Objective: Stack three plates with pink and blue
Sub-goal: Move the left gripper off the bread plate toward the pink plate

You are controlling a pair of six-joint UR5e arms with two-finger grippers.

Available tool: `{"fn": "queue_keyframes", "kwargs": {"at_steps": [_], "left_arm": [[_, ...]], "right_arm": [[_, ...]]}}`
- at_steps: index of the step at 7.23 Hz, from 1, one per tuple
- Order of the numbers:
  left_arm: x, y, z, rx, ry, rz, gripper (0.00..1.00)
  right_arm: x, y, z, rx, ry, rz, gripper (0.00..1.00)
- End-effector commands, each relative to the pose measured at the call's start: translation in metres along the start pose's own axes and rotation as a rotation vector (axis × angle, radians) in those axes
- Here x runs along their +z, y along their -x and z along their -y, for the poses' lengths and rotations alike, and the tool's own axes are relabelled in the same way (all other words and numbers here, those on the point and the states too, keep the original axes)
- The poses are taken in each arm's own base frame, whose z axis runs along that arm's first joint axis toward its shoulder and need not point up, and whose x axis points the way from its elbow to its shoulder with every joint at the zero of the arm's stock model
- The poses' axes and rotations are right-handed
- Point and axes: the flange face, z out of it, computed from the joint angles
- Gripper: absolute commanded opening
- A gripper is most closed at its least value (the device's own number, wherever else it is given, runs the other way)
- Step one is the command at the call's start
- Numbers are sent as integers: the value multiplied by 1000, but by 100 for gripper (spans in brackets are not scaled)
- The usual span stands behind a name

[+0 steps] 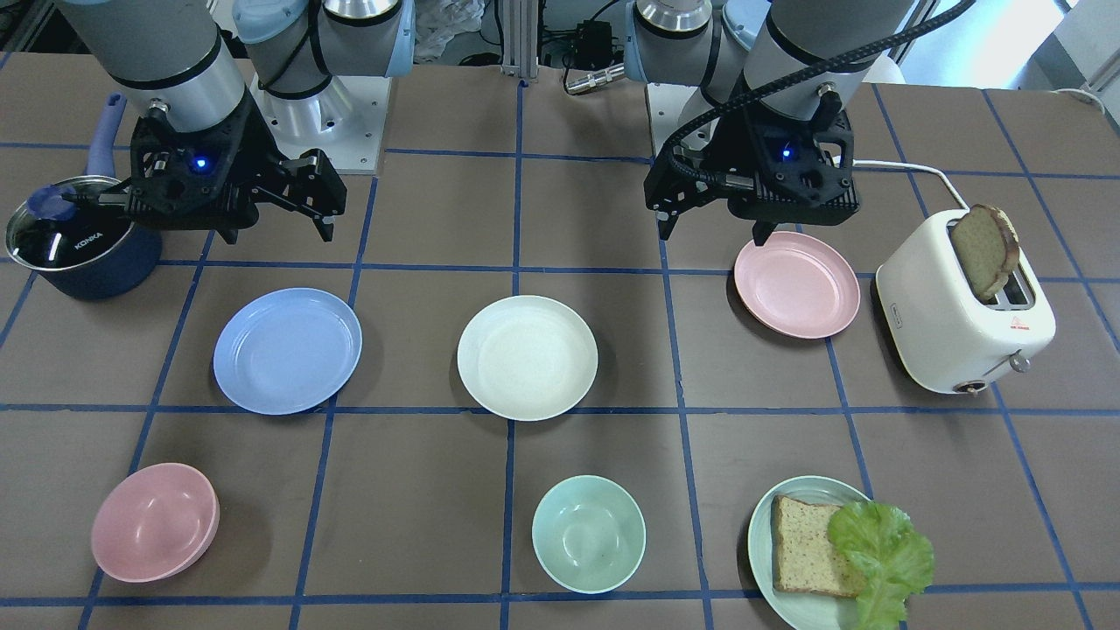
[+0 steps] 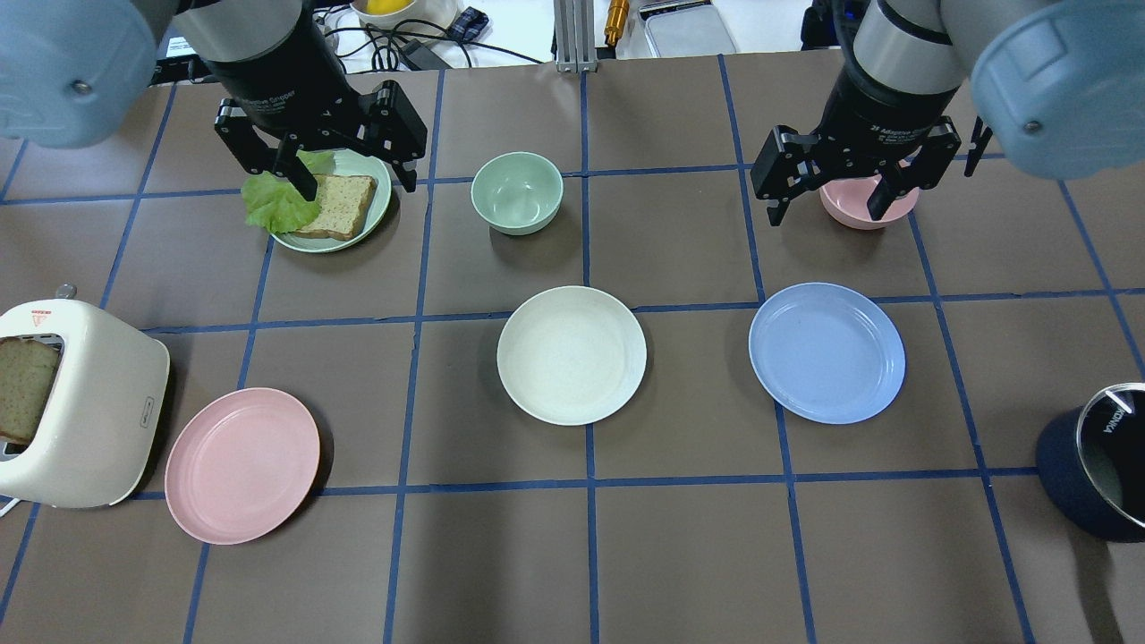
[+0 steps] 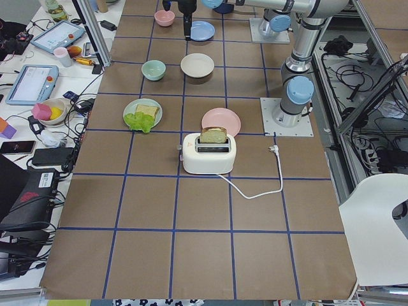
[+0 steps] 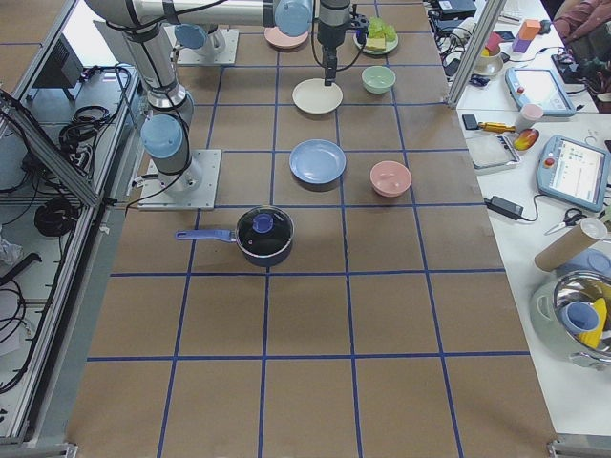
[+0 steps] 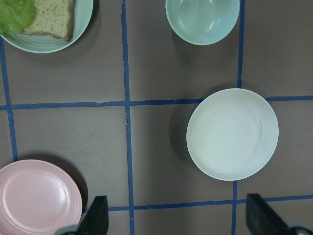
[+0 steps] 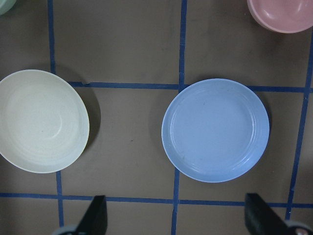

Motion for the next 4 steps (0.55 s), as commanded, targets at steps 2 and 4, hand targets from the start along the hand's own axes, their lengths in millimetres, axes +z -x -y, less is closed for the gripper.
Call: {"fn": "queue_keyframes", "kwargs": {"at_steps": [2, 4], "left_arm": [[-6, 3, -11, -11, 70, 17, 100], [-9, 7, -10, -9, 67, 17, 100]], "right_arm": [[0, 0, 0, 1, -1, 0, 100], [0, 0, 0, 1, -1, 0, 100]]}}
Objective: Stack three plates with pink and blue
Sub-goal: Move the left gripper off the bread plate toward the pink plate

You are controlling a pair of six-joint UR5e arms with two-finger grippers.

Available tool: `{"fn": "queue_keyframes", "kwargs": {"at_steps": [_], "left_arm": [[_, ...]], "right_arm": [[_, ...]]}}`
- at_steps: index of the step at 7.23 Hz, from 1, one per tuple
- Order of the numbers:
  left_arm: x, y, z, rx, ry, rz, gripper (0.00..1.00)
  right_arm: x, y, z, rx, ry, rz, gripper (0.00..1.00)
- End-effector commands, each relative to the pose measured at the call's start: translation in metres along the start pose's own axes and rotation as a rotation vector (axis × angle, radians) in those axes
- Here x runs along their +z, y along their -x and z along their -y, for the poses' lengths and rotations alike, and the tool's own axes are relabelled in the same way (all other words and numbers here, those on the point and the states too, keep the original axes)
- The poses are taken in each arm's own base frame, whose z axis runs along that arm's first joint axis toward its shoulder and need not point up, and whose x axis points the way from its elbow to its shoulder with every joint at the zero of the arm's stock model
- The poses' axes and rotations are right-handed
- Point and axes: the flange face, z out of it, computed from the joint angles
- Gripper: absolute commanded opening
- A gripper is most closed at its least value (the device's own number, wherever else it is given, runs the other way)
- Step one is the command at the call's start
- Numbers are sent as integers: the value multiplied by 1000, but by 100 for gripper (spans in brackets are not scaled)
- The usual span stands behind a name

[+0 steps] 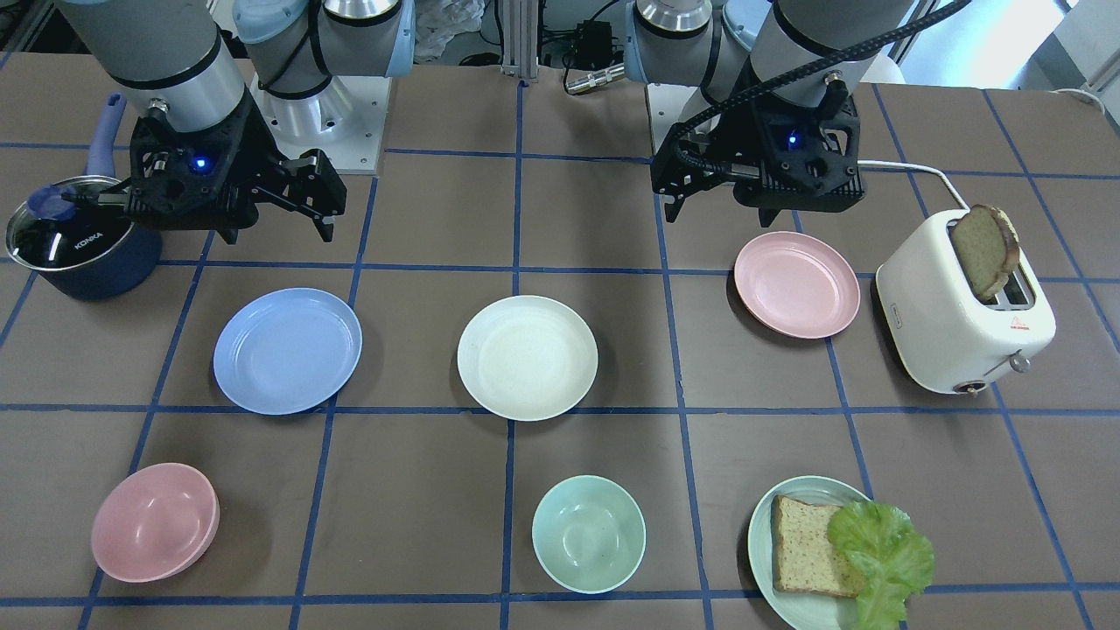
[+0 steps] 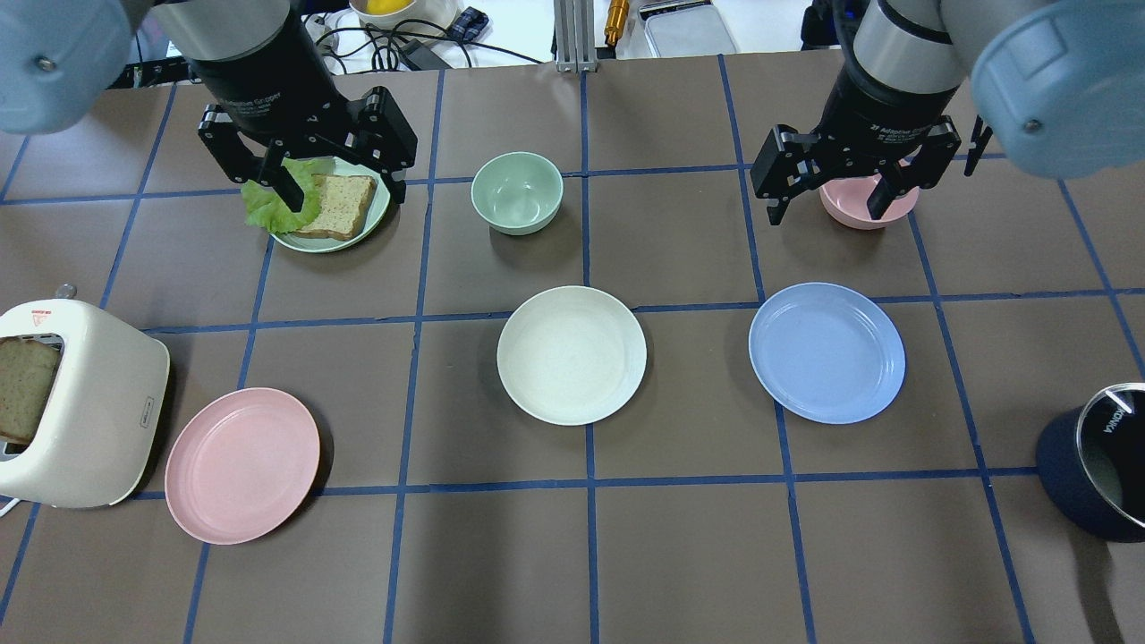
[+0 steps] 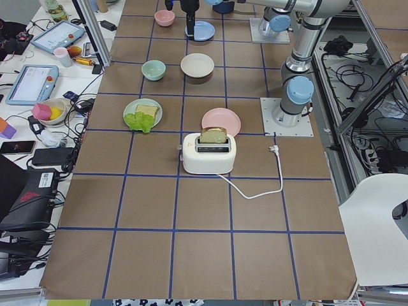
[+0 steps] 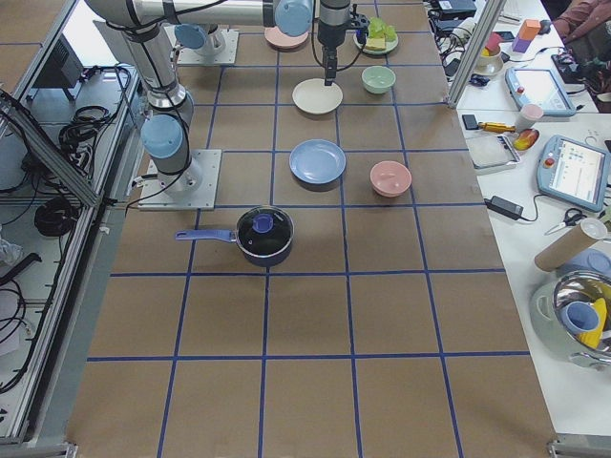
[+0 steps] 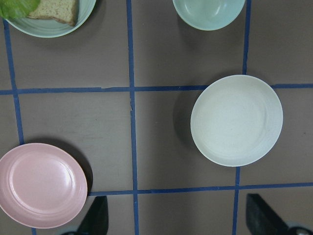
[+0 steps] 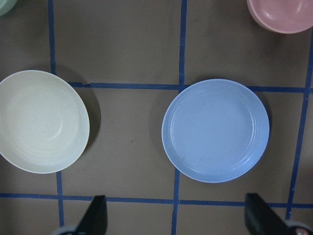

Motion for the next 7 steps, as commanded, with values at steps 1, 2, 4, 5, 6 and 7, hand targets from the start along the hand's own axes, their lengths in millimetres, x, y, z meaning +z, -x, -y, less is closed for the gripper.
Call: {"fn": "queue_keyframes", "kwargs": {"at_steps": [1, 2, 4, 5, 6, 7], "left_arm": [[-3, 1, -2, -5, 3, 7, 100], [-4, 2, -5, -7, 8, 4, 100], [-2, 3, -9, -6, 12, 6, 100], [-1, 3, -9, -6, 14, 6, 100], [-2, 4, -10, -1, 15, 12, 100], [1, 10, -10, 2, 14, 51, 100]], "right_arm": [[1, 0, 0, 0, 3, -1, 100], [1, 0, 0, 0, 3, -1, 100], [2, 0, 1, 0, 3, -1, 100], [2, 0, 1, 0, 5, -1, 100], [3, 0, 1, 0, 5, 0, 100], [3, 0, 1, 0, 5, -1, 100]]}}
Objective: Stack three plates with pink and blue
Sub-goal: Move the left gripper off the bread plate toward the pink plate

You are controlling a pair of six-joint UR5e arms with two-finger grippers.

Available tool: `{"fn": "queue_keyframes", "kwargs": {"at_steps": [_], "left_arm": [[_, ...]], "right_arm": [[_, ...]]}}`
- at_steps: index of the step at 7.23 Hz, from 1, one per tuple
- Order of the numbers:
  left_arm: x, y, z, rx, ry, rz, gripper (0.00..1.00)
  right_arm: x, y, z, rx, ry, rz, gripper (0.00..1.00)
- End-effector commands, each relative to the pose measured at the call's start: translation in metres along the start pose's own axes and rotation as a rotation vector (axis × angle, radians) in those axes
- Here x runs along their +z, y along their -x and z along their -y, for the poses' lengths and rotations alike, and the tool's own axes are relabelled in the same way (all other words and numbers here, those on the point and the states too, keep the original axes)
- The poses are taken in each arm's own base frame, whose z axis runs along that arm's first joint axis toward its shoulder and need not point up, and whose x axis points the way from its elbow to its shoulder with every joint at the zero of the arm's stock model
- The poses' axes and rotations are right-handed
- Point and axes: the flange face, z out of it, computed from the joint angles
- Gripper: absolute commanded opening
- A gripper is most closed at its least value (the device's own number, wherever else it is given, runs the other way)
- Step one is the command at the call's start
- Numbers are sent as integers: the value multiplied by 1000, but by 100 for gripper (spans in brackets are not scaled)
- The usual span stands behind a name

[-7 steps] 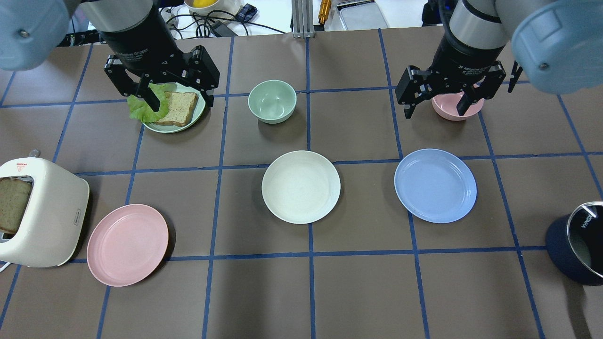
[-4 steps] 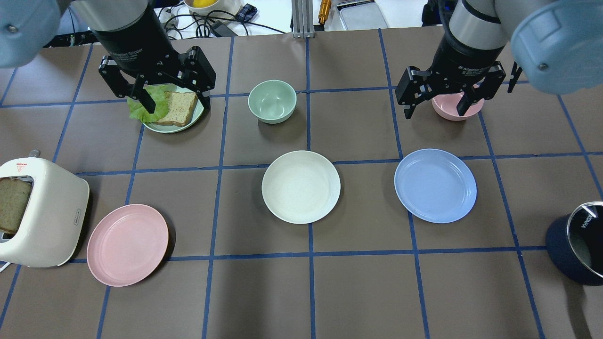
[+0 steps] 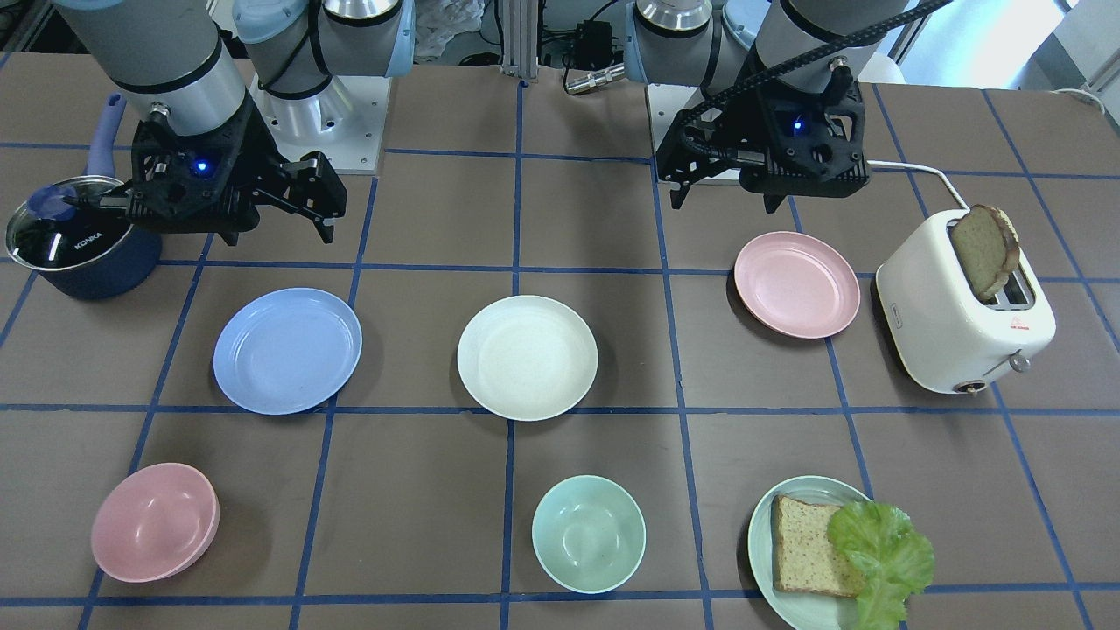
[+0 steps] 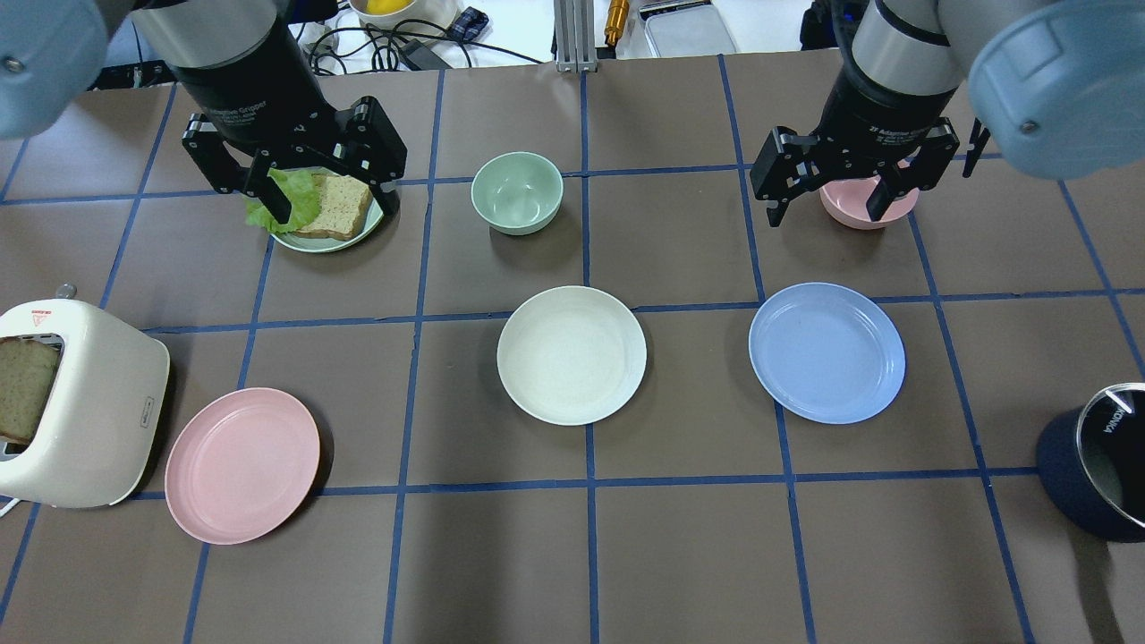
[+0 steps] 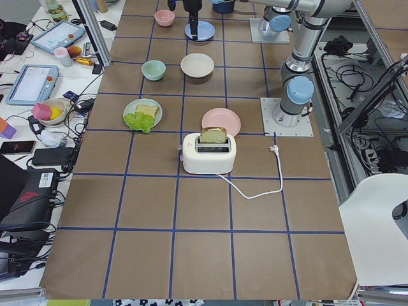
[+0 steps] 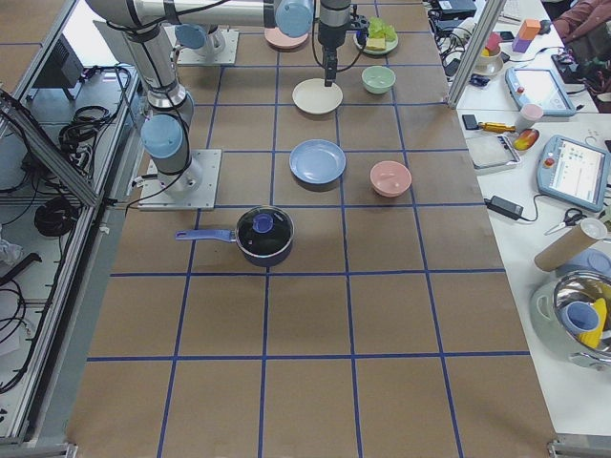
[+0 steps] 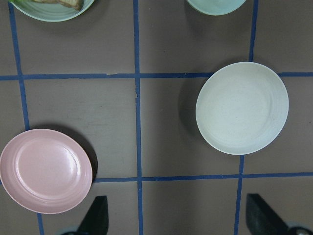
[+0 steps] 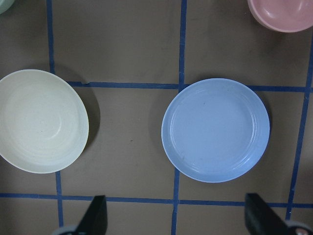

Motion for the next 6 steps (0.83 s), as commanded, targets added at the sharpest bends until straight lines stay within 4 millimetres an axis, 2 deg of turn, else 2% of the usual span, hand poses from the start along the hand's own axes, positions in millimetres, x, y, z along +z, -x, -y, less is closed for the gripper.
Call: {"fn": "queue_keyframes", "kwargs": {"at_steps": [1, 3, 5, 6], "left_arm": [[16, 6, -1, 0, 32, 39, 100], [60, 9, -5, -8, 99, 39, 100], [65, 26, -2, -17, 82, 117, 100], [67, 25, -4, -20, 83, 110, 100]], "right_arm": [[0, 0, 0, 0, 0, 1, 100], [1, 0, 1, 0, 2, -1, 100], [2, 0, 1, -1, 3, -1, 100], [5, -1, 4, -3, 3, 0, 100]]}}
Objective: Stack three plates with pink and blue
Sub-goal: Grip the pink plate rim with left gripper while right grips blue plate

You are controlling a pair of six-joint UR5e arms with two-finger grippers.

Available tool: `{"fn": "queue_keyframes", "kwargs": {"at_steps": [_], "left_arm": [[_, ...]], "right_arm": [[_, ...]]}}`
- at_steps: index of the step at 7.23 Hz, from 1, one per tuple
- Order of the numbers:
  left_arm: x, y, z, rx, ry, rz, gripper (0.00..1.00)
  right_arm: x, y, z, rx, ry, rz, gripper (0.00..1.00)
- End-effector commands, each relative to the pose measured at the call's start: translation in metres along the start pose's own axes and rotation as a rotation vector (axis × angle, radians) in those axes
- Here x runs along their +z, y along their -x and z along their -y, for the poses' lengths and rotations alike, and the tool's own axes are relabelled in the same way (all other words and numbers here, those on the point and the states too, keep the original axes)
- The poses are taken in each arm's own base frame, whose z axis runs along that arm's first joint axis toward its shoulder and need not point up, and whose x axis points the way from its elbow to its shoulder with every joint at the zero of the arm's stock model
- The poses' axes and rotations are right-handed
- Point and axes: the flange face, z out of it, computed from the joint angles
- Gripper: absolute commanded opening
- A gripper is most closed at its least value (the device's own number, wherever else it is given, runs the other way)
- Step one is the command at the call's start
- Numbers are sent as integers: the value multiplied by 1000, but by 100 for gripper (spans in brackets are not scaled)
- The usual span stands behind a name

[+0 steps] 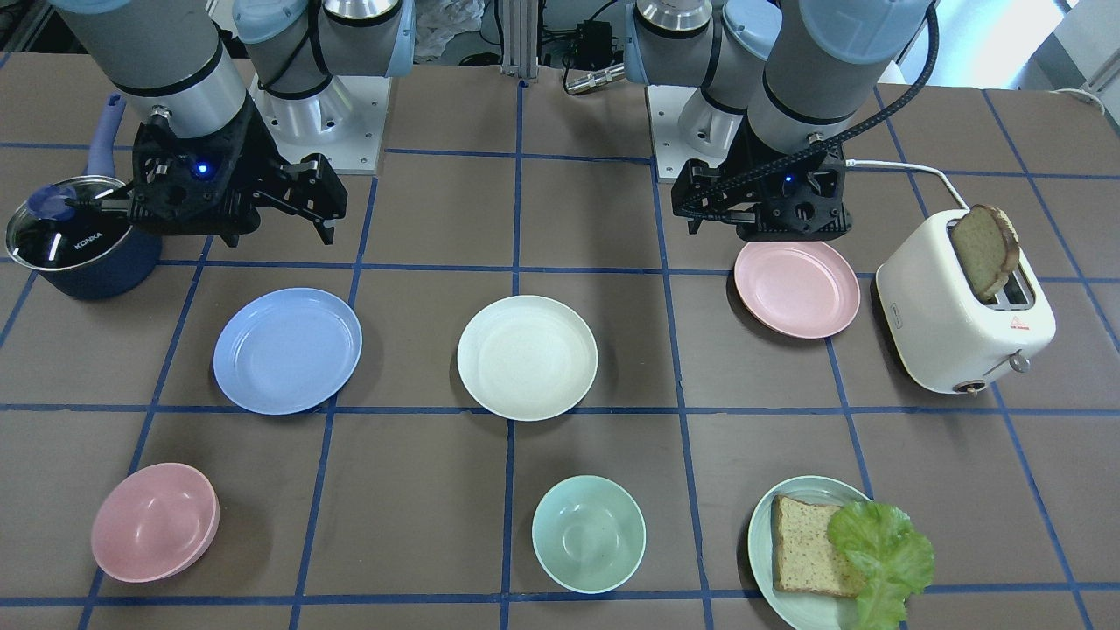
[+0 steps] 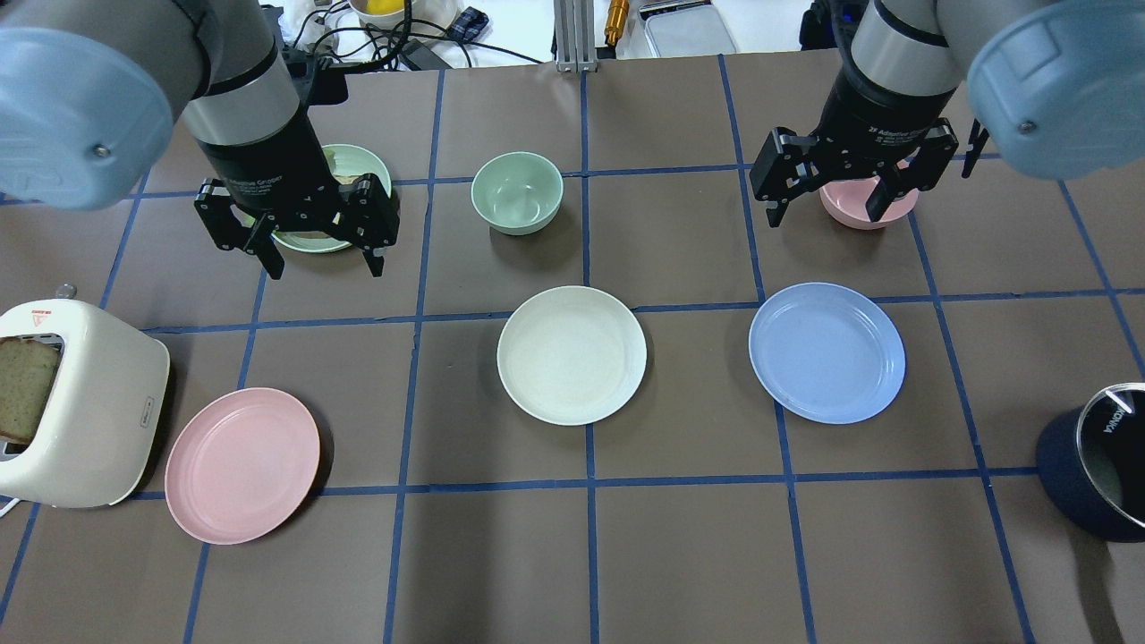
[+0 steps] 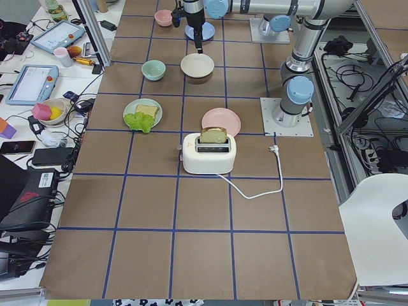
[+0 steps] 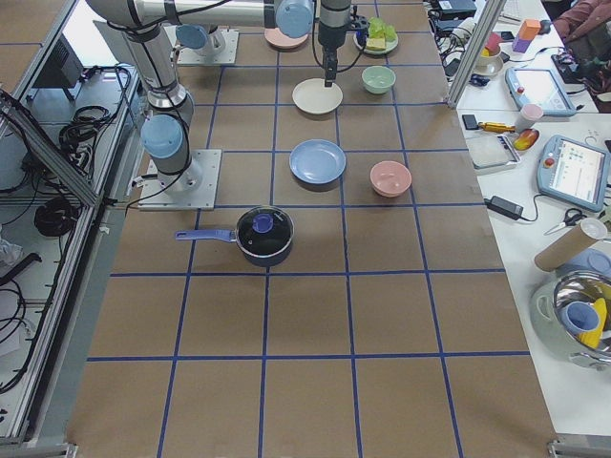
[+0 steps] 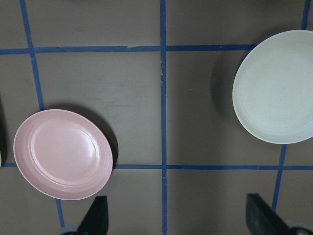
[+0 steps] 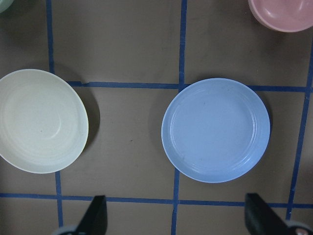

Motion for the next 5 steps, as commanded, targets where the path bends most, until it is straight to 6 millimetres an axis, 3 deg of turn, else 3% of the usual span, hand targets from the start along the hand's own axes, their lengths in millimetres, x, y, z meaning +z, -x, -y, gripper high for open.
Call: {"fn": "queue_keyframes", "kwargs": {"at_steps": [1, 2, 3, 4, 5], "left_arm": [[10, 4, 1, -9, 11, 12, 100], [15, 5, 0, -10, 18, 13, 100], [31, 7, 9, -18, 16, 12, 100], [54, 21, 18, -52, 24, 5, 100], [95, 34, 14, -65, 84, 4, 100]], "right_arm": [[9, -6, 9, -1, 9, 0, 100], [15, -14, 14, 7, 23, -3, 100], [37, -38, 24, -9, 69, -40, 100], [57, -66, 30, 17, 100, -35, 100], [98, -101, 33, 53, 132, -47, 100]]}}
